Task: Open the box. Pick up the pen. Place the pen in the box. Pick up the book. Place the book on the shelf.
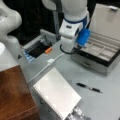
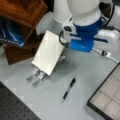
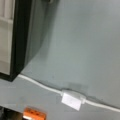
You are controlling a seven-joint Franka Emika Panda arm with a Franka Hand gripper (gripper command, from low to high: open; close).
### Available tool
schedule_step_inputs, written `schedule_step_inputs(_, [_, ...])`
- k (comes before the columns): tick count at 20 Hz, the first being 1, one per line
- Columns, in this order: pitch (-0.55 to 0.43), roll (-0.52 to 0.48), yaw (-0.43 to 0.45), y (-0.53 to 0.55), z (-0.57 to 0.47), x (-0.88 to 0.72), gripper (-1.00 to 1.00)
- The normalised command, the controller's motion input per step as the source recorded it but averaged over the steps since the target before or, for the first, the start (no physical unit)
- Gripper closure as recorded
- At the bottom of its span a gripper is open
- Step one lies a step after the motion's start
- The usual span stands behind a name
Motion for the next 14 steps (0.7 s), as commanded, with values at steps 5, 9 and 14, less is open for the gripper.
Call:
schedule_step_inputs(5, [0.066, -0.354, 0.644, -0.01, -0.03, 0.52, -1.0])
schedule_step_inputs(9, [0.0, -0.214, 0.613, 0.12, -0.09, 0.5, -1.0])
schedule_step_inputs(14, [-0.009, -0.114, 0.523, 0.06, -0.17, 0.44, -1.0])
